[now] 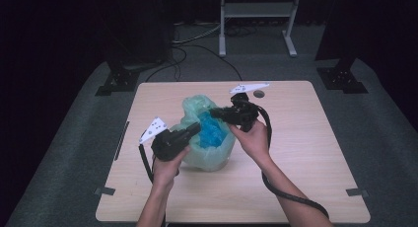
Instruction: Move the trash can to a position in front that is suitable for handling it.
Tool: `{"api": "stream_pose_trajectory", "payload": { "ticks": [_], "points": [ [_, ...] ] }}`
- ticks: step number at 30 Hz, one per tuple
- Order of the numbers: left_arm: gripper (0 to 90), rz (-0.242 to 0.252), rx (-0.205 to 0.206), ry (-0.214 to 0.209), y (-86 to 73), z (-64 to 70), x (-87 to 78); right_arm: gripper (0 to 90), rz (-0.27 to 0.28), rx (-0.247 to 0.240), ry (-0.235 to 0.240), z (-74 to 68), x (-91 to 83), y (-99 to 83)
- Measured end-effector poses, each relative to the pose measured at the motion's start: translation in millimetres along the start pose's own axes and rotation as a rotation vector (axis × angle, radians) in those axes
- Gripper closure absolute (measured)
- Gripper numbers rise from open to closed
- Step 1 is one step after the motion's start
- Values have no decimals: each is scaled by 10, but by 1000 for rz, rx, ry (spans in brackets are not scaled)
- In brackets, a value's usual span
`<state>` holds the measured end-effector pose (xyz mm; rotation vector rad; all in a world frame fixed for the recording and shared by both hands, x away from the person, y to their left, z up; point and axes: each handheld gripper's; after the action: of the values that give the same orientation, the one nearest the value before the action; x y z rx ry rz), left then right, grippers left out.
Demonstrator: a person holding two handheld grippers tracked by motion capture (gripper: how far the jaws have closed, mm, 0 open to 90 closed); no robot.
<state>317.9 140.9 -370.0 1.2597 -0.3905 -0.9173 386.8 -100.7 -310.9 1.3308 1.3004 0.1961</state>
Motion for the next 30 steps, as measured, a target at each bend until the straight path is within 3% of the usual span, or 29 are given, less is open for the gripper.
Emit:
{"api": "stream_pose_trajectory", "payload": {
  "ticks": [8,15,23,24,30],
  "points": [
    [897,-16,14,0,-21,20,38,895,-16,41,107,-32,68,47],
    [896,-23,17,-3,-29,35,62,875,-40,66,165,-26,117,65],
    [897,-22,18,-7,-29,43,71,701,-56,136,267,45,191,67],
    [896,-23,20,-7,-27,46,69,659,-59,158,302,67,209,65],
    [897,-27,22,-10,-29,55,79,594,-85,160,313,51,260,85]
  ]
}}
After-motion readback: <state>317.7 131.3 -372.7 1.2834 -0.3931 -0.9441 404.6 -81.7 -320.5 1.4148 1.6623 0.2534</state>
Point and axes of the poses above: each handheld gripper's, and its own axes: x roughly forward along the jaws, y roughly out of its top, z roughly to its right, and after that the axes turned 8 degrees about -z, right-handed
